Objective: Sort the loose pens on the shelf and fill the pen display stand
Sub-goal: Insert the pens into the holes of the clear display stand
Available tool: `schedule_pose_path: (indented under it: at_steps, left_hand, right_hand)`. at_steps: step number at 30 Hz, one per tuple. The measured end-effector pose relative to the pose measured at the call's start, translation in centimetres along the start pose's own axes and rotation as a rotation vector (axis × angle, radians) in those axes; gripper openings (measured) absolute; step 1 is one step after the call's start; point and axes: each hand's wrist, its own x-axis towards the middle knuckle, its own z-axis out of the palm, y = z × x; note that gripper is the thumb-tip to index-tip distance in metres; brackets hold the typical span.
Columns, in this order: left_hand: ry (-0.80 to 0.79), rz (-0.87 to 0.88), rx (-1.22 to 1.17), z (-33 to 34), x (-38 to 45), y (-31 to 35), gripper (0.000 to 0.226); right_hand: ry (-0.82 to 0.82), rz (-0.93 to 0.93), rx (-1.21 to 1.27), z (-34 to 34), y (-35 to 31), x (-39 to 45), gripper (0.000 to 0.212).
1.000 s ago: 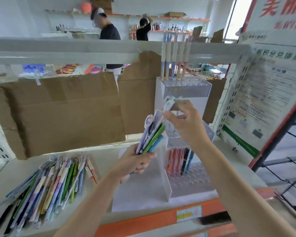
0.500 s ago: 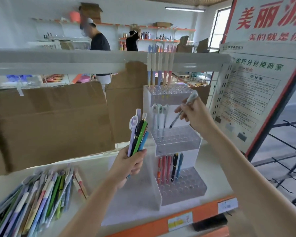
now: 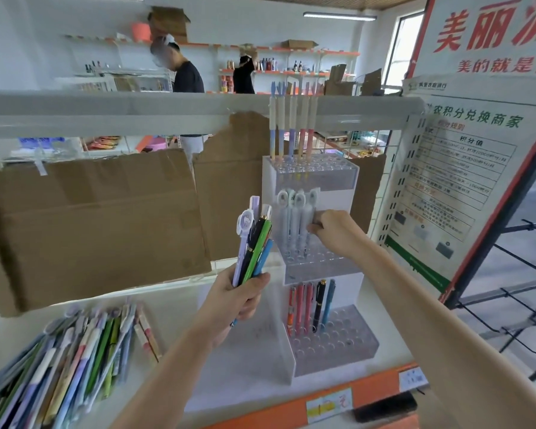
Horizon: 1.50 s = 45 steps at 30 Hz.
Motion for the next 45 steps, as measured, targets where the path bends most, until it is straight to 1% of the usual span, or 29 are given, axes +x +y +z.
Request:
schedule_pose_path:
  at_steps: [2, 5, 9, 10, 13, 15, 16, 18, 20, 22, 24, 27, 29, 33, 35, 36, 38, 40, 42, 45]
  left_hand:
    - [-0.007, -0.003, 0.007, 0.1, 0.1, -0.1, 0.027]
    - [-0.019, -0.011, 0.009, 0.2, 0.1, -0.1, 0.027]
    - [-0.028, -0.022, 0.009, 0.4, 0.2, -0.2, 0.027]
    - [-0.030, -0.023, 0.012, 0.5, 0.1, -0.3, 0.026]
    - [-0.034, -0.015, 0.012, 0.6, 0.1, -0.2, 0.025]
    - [-0.043, -0.002, 0.017, 0.8, 0.0, -0.1, 0.024]
    - [-0.049, 0.004, 0.021, 0.9, 0.0, -0.1, 0.023]
    - [-0.061, 0.015, 0.025, 1.1, 0.0, -0.1, 0.022]
    - [-0.064, 0.024, 0.016, 1.3, 0.0, -0.1, 0.023]
    - [-0.060, 0.027, -0.003, 1.5, 0.2, -0.1, 0.020]
    - [-0.063, 0.027, -0.007, 1.7, 0.3, -0.1, 0.018]
    - [-0.087, 0.042, -0.009, 1.9, 0.2, -0.2, 0.020]
    - [-0.093, 0.056, -0.029, 2.1, 0.1, -0.3, 0.023]
    - [-0.016, 0.030, 0.038, 2.3, -0.5, -1.0, 0.034]
    - [0.004, 0.022, 0.056, 2.3, -0.9, -1.4, 0.036]
    - [0.005, 0.028, 0.070, 2.4, -1.1, -1.5, 0.037]
    - [0.011, 0.046, 0.114, 2.7, -1.4, -1.6, 0.038]
    - [0.020, 0.061, 0.149, 3.1, -1.6, -1.7, 0.036]
    - [0.000, 0.083, 0.165, 3.8, -1.8, -1.9, 0.034]
    - [-0.042, 0.107, 0.169, 4.8, -2.1, -2.2, 0.035]
  right_hand:
    - [-0.006, 0.002, -0.004, 0.1, 0.3, 0.0, 0.036]
    - [-0.007, -0.009, 0.008, 0.2, 0.4, -0.1, 0.038]
    - [-0.007, 0.000, 0.046, 0.0, 0.7, -0.5, 0.024]
    - [0.001, 0.011, 0.054, 0.0, 0.8, -0.7, 0.023]
    - [0.107, 0.015, 0.053, -0.1, 1.2, -1.4, 0.027]
    - [0.157, -0.051, 0.140, 0.1, 0.7, -2.2, 0.019]
    - [0.134, -0.078, 0.224, 0.2, 0.2, -2.8, 0.017]
    - [0.031, -0.124, 0.408, 0.5, -0.7, -3.8, 0.020]
    - [-0.067, -0.154, 0.540, 0.9, -1.5, -4.6, 0.019]
    - [-0.141, -0.174, 0.623, 1.1, -2.0, -5.1, 0.013]
    - [-0.171, -0.196, 0.635, 1.5, -2.4, -5.4, 0.009]
    - [-0.104, -0.207, 0.559, 2.2, -2.6, -5.7, 0.011]
    - [-0.053, -0.199, 0.589, 2.5, -2.6, -5.9, 0.009]
    - [0.051, -0.052, 0.914, 2.1, -1.8, -6.7, 0.007]
    - [0.127, -0.046, 0.989, 1.5, -0.7, -7.4, 0.006]
    - [0.174, -0.059, 0.944, 1.3, 0.2, -7.8, 0.007]
    - [0.266, -0.065, 0.700, 1.1, 2.1, -8.5, 0.012]
    - [0.309, -0.029, 0.503, 1.5, 3.8, -9.1, 0.013]
    - [0.295, 0.005, 0.459, 2.5, 5.1, -9.5, 0.013]
    - [0.229, 0.071, 0.464, 4.7, 6.3, -9.4, 0.018]
